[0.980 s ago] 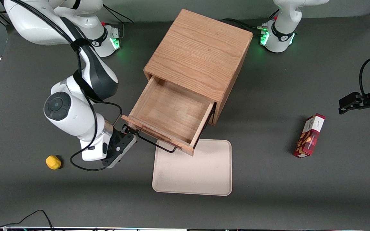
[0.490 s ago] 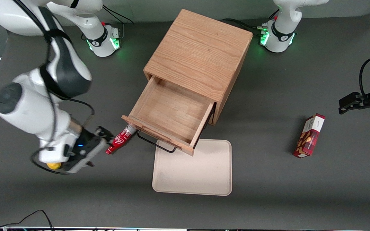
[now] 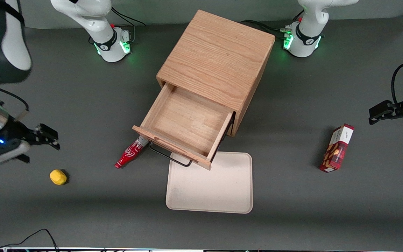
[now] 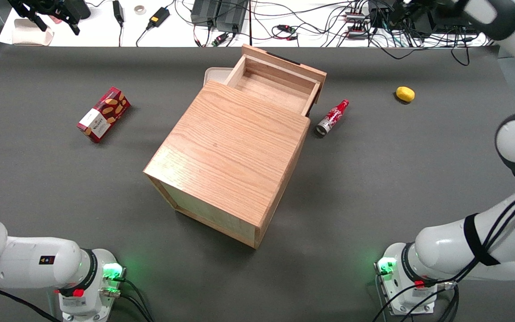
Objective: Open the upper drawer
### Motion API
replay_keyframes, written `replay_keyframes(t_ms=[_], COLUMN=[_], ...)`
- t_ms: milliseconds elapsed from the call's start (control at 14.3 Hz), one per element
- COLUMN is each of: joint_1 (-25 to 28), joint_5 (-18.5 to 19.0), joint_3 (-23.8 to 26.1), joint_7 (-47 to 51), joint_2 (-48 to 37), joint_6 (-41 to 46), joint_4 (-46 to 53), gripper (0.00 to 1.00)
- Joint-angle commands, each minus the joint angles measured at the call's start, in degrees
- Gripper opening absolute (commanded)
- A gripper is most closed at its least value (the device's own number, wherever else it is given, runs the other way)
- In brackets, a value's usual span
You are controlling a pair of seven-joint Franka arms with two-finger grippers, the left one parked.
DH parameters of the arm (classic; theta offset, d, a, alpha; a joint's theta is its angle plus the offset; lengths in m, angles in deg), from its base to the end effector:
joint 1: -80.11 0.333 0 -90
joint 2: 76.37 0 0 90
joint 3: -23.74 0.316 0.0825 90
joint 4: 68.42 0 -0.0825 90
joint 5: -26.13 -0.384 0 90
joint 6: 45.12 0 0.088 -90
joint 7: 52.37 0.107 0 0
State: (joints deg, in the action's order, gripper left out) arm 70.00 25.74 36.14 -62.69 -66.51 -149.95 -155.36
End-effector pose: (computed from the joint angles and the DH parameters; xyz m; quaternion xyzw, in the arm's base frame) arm 0.6275 0.0148 0.5753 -0.9915 -0.1060 -0.0733 0.0165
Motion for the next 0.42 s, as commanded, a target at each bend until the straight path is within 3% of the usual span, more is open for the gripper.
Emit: replay_keyframes(t_ms=[0, 70, 350], joint_1=[-0.35, -0.35, -1.41], joint_5=[-1.37, -1.02, 1.26], joint_3=[0.34, 0.43, 0.52], joint_7=[24.91, 29.0, 28.87], joint_2=[-7.91, -9.05, -9.41], joint_6=[9.16, 11.98, 13.51], joint_4=[-4.99, -5.08, -4.73], gripper=[1.0, 1.0, 1.0])
